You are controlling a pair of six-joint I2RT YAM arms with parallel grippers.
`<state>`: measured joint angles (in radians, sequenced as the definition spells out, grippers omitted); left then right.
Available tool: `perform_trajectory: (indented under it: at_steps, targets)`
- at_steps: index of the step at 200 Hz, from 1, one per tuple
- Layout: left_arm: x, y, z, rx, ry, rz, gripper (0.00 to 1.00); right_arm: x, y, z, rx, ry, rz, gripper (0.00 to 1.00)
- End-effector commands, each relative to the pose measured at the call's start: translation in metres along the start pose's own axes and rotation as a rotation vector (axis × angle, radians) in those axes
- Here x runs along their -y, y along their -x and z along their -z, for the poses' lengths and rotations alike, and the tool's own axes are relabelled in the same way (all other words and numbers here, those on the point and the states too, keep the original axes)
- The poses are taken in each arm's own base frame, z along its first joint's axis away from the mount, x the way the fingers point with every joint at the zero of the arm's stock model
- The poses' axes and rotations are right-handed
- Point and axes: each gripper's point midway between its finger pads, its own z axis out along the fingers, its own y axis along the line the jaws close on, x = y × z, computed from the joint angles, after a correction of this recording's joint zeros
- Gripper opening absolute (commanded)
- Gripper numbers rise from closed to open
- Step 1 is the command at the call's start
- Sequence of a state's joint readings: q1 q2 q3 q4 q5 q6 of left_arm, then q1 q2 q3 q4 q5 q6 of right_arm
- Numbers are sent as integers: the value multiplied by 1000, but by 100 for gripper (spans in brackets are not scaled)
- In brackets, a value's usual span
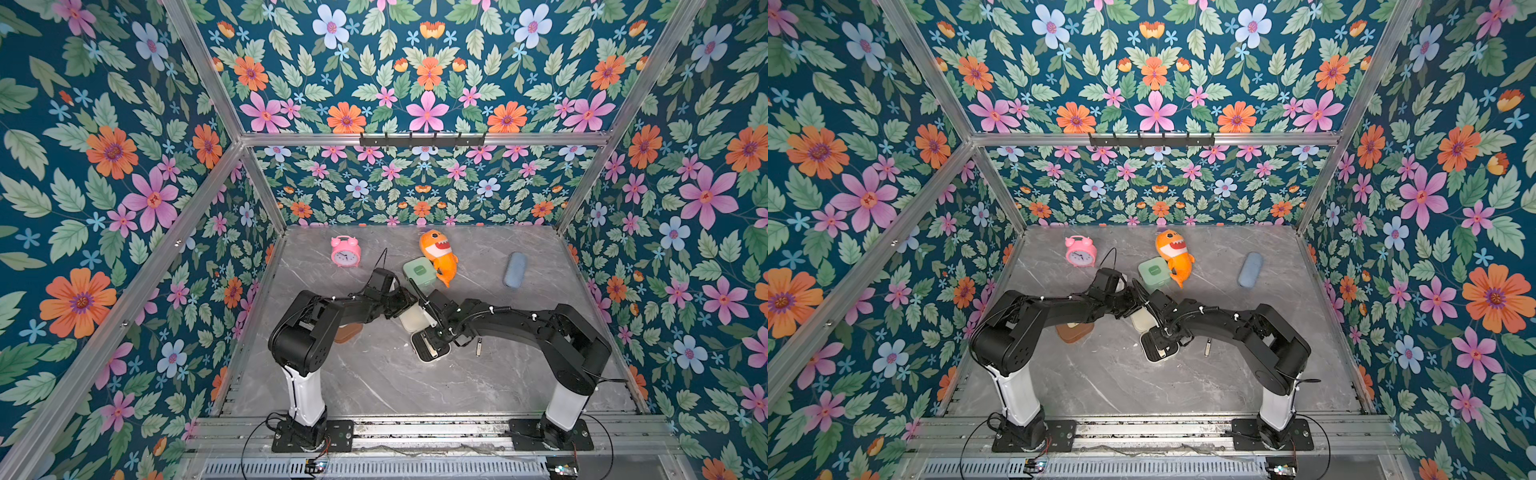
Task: Organize nail clipper sets
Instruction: Place the nail clipper in the storage box.
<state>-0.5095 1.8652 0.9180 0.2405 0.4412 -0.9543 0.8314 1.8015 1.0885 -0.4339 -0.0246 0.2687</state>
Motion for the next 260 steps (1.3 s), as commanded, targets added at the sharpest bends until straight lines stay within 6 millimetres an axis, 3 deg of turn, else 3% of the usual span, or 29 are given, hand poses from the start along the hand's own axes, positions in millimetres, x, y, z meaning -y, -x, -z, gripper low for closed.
perform_trajectory:
  at_steps: [1,54,126,196,260]
  targets:
    - [-39,-8,3,-2,150,18,47,-4,-38,-5,-141,23,-56,10]
    - [-39,-8,6,3,152,13,46,0,-57,-10,-209,-20,-121,10]
    - [-32,-9,9,3,126,4,46,8,-63,-19,-257,-91,-186,13]
    - [-25,-8,10,-3,99,-12,46,3,-37,-1,-199,-85,-178,25]
    - [-23,-11,9,-14,90,-16,45,2,-18,7,-162,-98,-165,29]
